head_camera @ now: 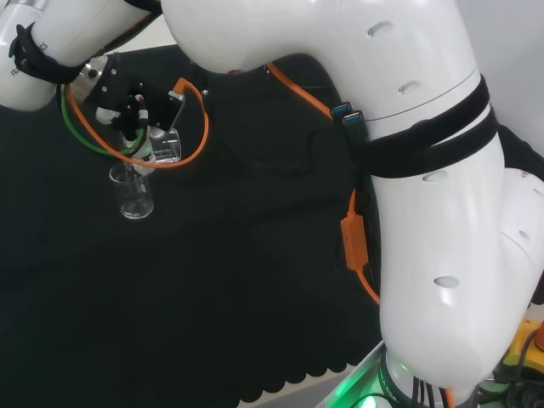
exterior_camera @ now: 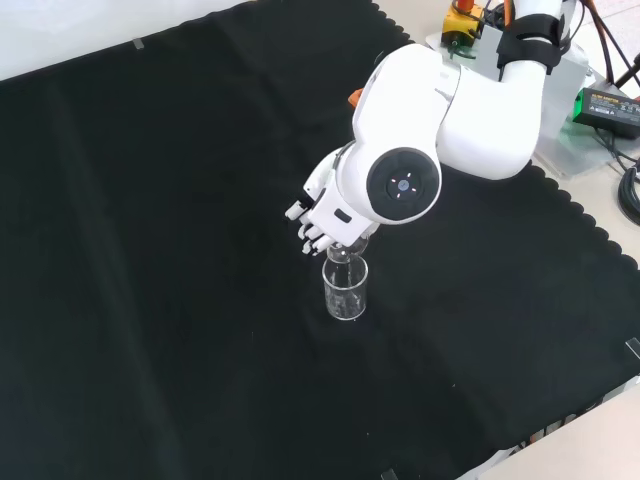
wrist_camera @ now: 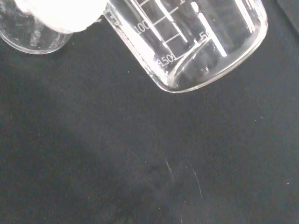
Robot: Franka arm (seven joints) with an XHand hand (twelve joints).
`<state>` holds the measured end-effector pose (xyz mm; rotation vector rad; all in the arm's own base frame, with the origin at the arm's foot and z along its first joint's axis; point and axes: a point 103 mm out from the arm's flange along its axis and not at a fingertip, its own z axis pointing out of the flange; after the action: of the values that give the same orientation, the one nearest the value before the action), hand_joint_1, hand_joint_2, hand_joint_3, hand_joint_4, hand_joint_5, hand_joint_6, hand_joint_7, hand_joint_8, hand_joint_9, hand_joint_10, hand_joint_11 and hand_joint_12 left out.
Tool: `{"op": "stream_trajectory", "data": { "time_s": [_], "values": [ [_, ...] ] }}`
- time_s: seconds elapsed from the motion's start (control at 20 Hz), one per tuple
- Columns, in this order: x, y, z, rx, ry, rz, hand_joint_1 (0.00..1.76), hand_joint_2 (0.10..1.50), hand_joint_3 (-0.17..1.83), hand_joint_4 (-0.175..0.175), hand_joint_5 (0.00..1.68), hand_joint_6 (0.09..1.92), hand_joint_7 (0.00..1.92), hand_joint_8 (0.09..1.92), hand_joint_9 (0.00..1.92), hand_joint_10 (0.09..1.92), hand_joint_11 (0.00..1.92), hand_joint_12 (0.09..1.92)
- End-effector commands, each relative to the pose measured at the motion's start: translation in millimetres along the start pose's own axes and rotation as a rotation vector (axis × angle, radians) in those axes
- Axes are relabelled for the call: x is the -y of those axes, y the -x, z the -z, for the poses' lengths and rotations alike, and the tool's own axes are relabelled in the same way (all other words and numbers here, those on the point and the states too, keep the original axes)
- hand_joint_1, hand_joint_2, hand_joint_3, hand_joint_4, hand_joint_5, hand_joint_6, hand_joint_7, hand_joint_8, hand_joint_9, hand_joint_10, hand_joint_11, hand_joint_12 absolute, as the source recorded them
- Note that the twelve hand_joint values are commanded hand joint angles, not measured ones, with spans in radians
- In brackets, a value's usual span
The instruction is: Pour the water from the handheld beaker into the one on the table.
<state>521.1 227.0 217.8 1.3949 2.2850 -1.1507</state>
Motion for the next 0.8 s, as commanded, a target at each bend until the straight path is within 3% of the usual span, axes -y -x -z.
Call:
{"op": "stream_trajectory", "data": {
  "time_s": [0.05, 0.8],
  "values": [
    [-2.4, -5.8, 8.0, 0.027, -0.008, 0.000, 1.25, 1.19, -0.17, -0.127, 0.86, 1.15, 1.12, 1.00, 1.14, 1.12, 0.97, 0.92],
    [-0.6, -4.0, 8.0, 0.063, -0.004, -0.006, 1.25, 1.19, -0.17, -0.127, 0.86, 1.15, 1.12, 1.00, 1.14, 1.12, 0.97, 0.92]
  ]
}}
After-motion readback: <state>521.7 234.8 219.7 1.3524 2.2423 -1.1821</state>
